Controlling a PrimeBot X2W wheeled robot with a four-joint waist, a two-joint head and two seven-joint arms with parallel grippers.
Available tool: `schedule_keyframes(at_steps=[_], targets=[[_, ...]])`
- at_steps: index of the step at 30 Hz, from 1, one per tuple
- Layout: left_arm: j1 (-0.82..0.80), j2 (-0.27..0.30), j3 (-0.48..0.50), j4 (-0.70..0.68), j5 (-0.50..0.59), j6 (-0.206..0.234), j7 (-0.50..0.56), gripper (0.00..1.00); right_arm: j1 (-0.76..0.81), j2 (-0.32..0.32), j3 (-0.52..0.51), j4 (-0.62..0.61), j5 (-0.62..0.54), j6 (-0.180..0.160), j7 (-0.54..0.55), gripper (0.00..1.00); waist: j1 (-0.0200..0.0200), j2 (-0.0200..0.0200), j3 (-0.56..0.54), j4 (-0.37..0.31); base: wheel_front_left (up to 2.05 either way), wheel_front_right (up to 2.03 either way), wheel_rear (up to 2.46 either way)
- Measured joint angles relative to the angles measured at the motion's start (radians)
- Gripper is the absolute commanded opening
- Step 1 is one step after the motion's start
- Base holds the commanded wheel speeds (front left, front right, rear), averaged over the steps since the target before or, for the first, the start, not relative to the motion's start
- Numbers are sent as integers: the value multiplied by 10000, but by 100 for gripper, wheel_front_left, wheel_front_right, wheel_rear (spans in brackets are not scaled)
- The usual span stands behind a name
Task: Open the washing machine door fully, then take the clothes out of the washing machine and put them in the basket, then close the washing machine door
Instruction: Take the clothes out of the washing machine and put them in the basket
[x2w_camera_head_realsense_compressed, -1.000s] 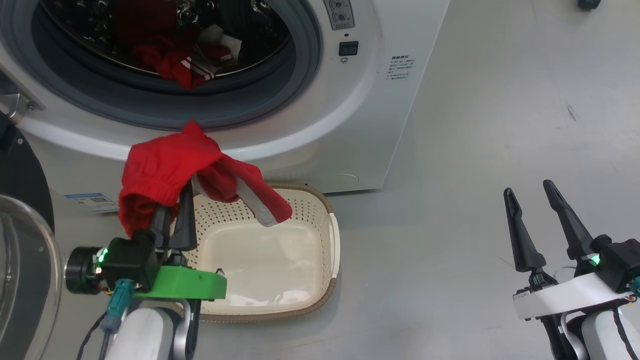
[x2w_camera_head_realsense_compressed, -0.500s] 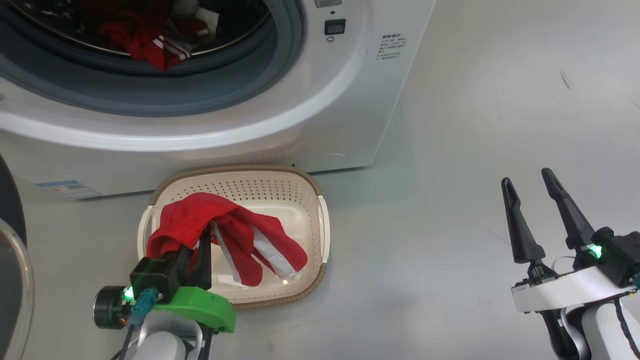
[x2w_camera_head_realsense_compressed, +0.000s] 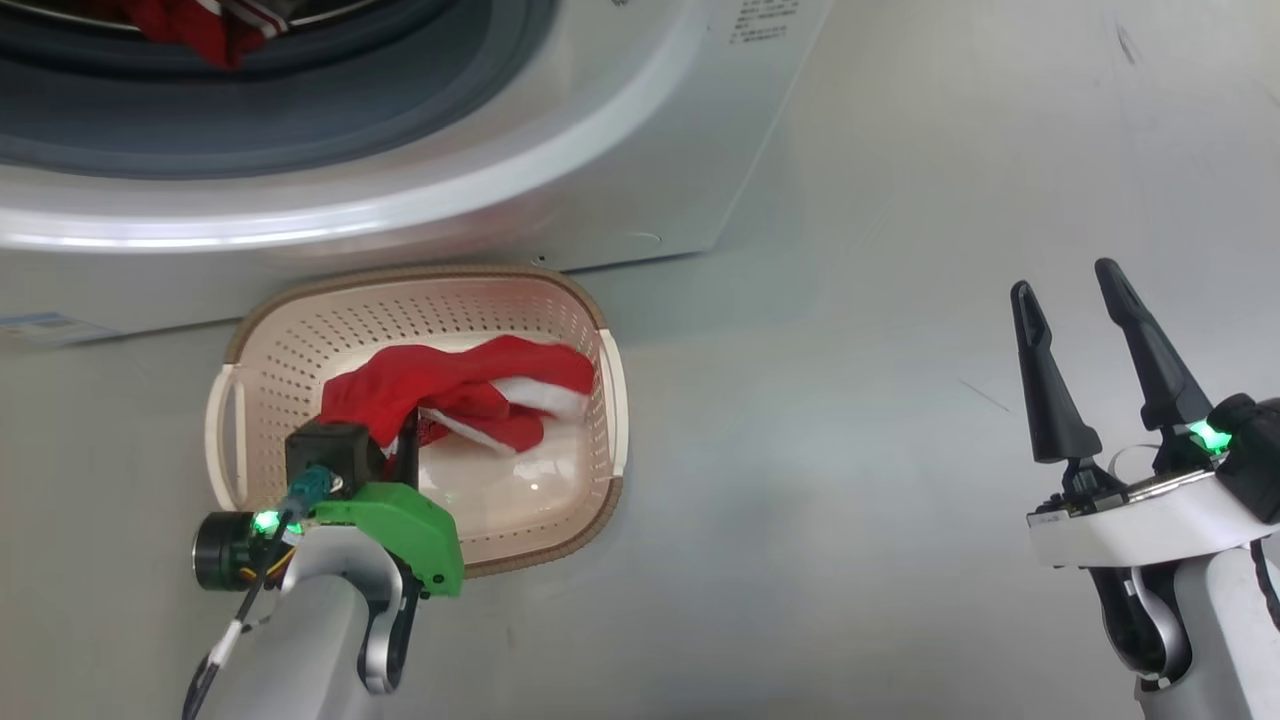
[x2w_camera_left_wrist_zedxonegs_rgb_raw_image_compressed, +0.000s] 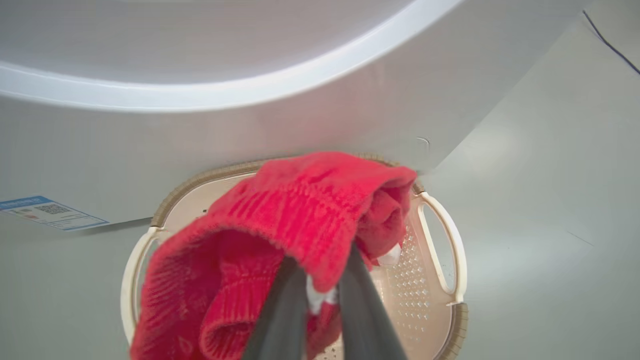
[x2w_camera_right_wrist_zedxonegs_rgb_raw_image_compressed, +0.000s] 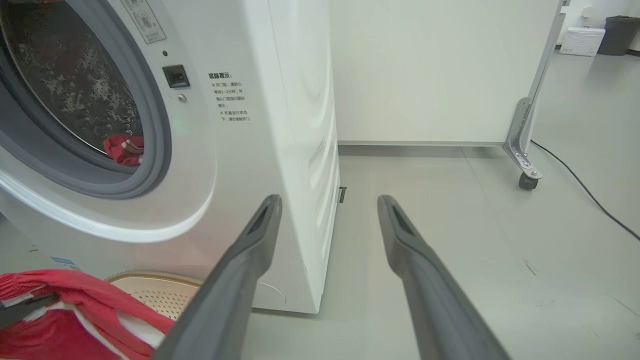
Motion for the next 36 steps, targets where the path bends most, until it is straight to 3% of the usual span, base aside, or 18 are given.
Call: schedule_keyframes(at_steps=[14, 15, 16, 17, 19, 36], targets=[[-1736, -15, 151, 2487, -650, 0, 1137, 0, -822, 23, 186, 46, 414, 0, 0, 100, 0, 0, 1112, -816, 0, 0, 0], [-1848, -17, 150, 2610, -679, 0, 1193, 29, -853, 31, 186, 59, 414, 0, 0, 100, 0, 0, 1173, -867, 0, 0, 0], [-1940, -23, 167, 2725, -704, 0, 1193, 33, -907, 38, 198, 90, 416, 0, 0, 100, 0, 0, 1224, -916, 0, 0, 0], [-2011, -25, 136, 2803, -744, 0, 1193, 48, -940, 46, 174, 113, 416, 0, -2, 100, 0, 0, 1269, -960, 0, 0, 0], [-2159, -33, 153, 2993, -755, 0, 1179, 100, -948, 46, 155, 134, 416, 0, 0, 100, 0, 0, 1340, -1027, 0, 0, 0], [-2474, -46, -42, 4029, -1122, 0, 8, 100, -1033, 56, 142, 472, 460, 0, 0, 100, 0, 0, 1063, -852, 0, 0, 0]])
